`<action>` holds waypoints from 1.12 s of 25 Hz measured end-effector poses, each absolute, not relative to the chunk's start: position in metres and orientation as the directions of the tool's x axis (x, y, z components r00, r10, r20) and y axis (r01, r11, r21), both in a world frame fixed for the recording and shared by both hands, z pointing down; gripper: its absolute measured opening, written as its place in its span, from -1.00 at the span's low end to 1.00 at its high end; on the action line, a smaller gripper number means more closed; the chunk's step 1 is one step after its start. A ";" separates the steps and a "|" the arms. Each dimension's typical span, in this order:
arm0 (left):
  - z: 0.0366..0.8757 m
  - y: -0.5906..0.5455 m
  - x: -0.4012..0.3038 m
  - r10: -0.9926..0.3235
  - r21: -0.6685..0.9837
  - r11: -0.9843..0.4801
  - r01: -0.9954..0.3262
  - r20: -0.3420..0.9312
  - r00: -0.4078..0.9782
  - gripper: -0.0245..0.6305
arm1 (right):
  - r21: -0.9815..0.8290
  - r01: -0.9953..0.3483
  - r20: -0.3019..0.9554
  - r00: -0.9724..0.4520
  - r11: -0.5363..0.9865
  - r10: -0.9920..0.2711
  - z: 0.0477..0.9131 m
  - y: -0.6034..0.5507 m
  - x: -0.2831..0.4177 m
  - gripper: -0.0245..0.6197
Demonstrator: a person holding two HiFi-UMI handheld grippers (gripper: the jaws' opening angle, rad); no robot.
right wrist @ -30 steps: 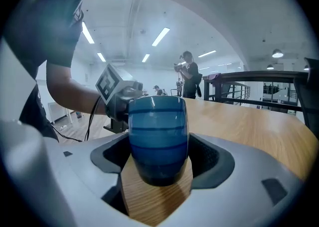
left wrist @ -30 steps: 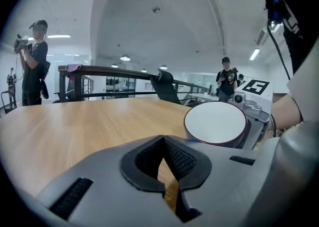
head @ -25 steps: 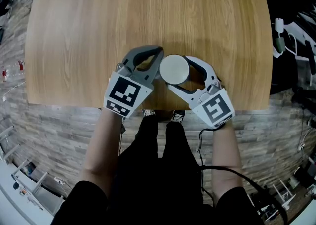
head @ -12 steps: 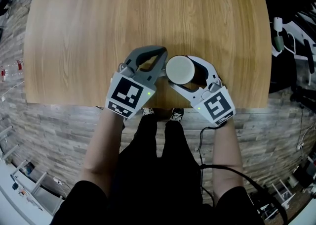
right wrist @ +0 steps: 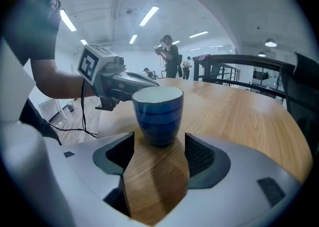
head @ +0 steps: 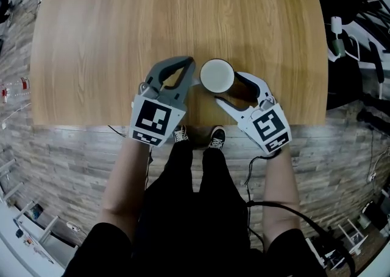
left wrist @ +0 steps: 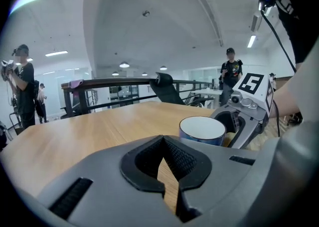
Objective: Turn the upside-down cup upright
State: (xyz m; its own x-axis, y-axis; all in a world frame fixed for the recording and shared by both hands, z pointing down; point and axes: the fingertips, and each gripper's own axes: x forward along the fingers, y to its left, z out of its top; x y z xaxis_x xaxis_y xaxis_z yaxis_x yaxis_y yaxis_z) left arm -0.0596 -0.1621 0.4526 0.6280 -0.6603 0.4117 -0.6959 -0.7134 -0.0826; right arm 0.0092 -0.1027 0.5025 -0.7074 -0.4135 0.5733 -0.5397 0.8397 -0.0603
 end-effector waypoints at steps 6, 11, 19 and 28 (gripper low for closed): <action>0.407 -0.145 -0.071 -0.745 -0.064 -0.634 -0.770 0.318 0.587 -0.91 | 0.072 -0.693 0.452 -0.619 0.718 -0.643 0.428 -0.098 0.053 -0.69; 0.325 -0.112 -0.069 -0.821 -0.009 -0.559 -0.829 0.147 0.552 -0.91 | 0.126 -0.843 0.203 -0.494 0.523 -0.846 0.318 -0.088 0.056 -0.88; 0.187 -0.037 -0.046 -0.876 0.060 -0.482 -0.874 -0.028 0.482 -0.91 | 0.079 -0.909 0.015 -0.410 0.410 -0.912 0.178 -0.033 0.036 -0.89; 0.130 -0.013 -0.048 -0.905 -0.013 -0.421 -0.907 -0.069 0.420 -0.91 | 0.068 -0.905 -0.043 -0.424 0.420 -0.905 0.116 -0.011 0.030 -0.89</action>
